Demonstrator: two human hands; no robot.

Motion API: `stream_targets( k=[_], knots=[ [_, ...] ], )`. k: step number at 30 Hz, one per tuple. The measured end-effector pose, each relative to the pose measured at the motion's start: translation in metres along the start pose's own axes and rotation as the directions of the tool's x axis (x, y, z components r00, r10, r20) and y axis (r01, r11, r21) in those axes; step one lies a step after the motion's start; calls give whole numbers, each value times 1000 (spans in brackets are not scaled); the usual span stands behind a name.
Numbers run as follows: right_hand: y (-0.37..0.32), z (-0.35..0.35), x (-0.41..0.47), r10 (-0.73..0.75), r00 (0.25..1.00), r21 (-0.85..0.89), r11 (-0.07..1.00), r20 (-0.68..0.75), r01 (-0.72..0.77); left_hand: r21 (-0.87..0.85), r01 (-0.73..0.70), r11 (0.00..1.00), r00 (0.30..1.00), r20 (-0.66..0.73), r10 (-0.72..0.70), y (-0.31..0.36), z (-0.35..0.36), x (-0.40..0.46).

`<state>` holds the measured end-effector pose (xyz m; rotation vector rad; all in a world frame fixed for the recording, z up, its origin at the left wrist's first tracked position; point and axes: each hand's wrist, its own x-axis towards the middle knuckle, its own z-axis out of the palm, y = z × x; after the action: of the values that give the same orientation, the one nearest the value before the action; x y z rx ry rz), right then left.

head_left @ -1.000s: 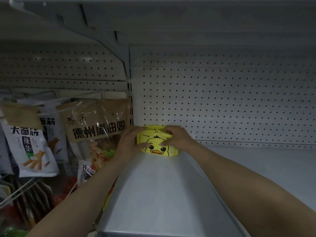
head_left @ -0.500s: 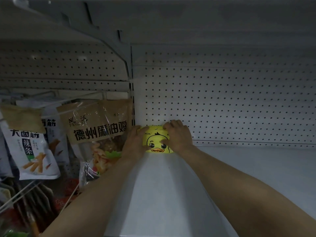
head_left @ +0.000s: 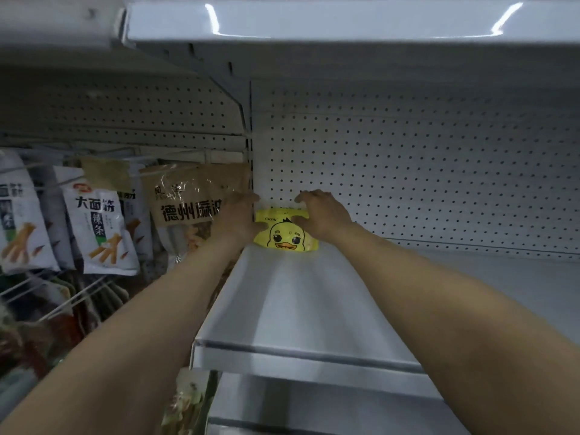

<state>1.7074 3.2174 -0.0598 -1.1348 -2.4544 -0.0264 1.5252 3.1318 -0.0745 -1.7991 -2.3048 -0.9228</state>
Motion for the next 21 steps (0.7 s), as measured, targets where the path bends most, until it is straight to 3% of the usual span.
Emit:
stream_targets(
  k=[10, 15, 21],
  knots=[
    [-48, -80, -101, -209, 978, 94, 974, 8, 208, 188, 140, 972, 980, -165, -109, 34, -89, -138],
    [-81, -93, -164, -286, 958, 90, 955, 3, 284, 224, 213, 951, 962, -217, -164, 42, -112, -224],
    [-128, -88, -221, -378, 926, 222, 904, 12, 367, 231, 302, 925, 936, -254, -243, 40, -136, -316]
  ],
)
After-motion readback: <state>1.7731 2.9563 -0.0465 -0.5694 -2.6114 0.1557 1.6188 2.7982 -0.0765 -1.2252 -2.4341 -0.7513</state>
